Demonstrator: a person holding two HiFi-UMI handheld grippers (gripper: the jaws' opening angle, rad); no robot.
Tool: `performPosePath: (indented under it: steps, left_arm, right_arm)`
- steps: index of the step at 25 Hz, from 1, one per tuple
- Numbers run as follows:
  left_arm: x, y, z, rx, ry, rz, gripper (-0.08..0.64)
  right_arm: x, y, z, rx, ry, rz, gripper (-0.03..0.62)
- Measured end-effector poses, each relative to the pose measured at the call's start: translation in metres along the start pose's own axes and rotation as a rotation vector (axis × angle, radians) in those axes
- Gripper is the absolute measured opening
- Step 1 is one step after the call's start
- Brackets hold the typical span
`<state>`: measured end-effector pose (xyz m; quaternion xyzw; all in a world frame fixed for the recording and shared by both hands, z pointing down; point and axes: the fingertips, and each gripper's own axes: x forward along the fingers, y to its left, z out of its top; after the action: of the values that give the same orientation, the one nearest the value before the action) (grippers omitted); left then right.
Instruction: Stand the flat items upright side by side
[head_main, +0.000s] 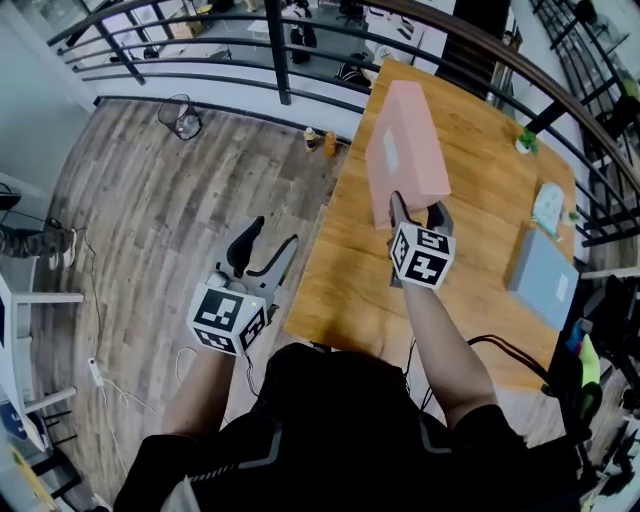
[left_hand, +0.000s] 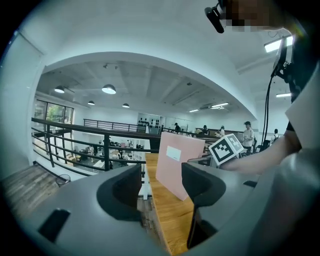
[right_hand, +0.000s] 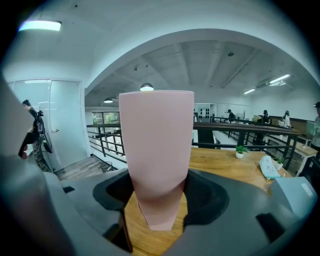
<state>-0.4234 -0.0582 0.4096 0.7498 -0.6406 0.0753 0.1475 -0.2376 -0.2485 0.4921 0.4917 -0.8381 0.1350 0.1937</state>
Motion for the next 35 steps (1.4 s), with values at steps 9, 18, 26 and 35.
performPosePath:
  steps: [9, 18, 26, 35]
  left_arm:
    - [-0.02, 0.026, 0.012, -0.049, -0.061, 0.048, 0.267]
    - [-0.037, 0.039, 0.01, -0.044, -0.076, 0.091, 0.267]
    - [-0.053, 0.031, 0.013, -0.017, -0.103, 0.068, 0.265]
    - [-0.058, 0.031, 0.018, -0.045, -0.124, 0.089, 0.265]
  right_arm:
    - [0.042, 0.016, 0.022, 0.075, -0.016, -0.118, 0.302]
    - [0.076, 0.034, 0.039, 0.16, -0.011, -0.198, 0.305]
    - [0.105, 0.046, 0.056, 0.197, -0.005, -0.238, 0.31]
    - [0.124, 0.047, 0.065, 0.209, -0.038, -0.256, 0.311]
